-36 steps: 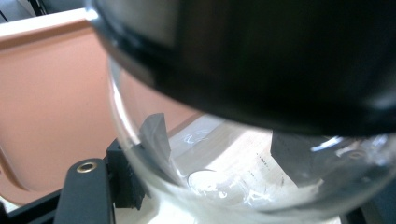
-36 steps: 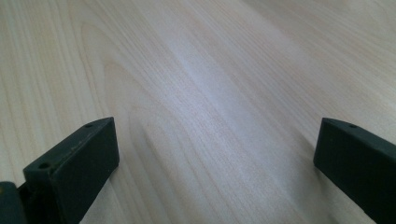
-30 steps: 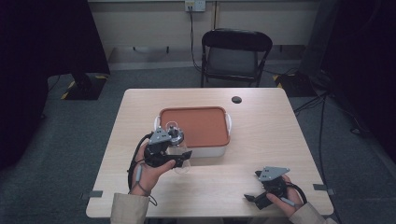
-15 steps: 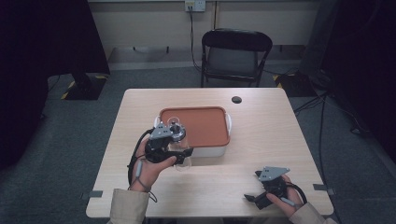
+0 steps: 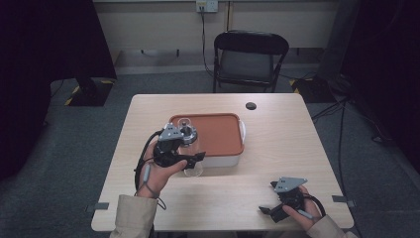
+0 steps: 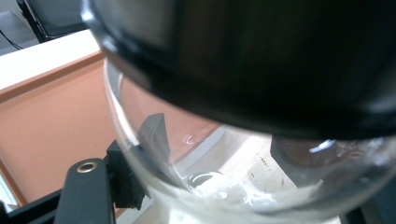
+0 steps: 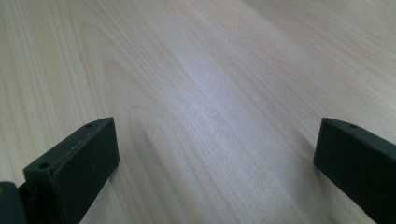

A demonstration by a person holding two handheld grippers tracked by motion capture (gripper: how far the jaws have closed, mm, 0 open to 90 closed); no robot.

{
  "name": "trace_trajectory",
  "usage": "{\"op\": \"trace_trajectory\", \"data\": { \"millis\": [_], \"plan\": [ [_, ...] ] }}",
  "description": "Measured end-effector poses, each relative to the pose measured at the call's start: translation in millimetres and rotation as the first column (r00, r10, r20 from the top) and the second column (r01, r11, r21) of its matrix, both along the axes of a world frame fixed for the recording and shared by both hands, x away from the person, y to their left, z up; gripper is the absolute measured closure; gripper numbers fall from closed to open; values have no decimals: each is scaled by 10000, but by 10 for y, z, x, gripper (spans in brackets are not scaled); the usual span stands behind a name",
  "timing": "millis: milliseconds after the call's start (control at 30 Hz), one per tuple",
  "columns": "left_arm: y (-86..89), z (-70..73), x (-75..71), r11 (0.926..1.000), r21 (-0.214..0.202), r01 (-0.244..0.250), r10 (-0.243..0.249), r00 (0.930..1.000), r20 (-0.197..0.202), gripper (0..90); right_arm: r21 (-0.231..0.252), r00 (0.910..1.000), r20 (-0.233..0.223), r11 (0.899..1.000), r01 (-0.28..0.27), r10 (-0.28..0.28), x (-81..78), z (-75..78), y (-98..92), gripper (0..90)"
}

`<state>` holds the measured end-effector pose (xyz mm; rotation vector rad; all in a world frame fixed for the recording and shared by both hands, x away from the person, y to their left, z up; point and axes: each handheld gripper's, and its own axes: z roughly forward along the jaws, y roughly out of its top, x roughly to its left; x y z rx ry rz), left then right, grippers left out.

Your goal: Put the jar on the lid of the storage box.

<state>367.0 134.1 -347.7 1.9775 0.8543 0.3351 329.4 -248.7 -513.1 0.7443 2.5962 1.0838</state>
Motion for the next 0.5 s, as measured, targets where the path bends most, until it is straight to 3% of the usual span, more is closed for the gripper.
{"op": "trace_trajectory", "data": {
  "millis": [500],
  "plan": [
    [7,94,84,9996,205,-208,206,9997,101,315,0,10000,1,10000,3,-3,0,0,0,0]
  ]
}}
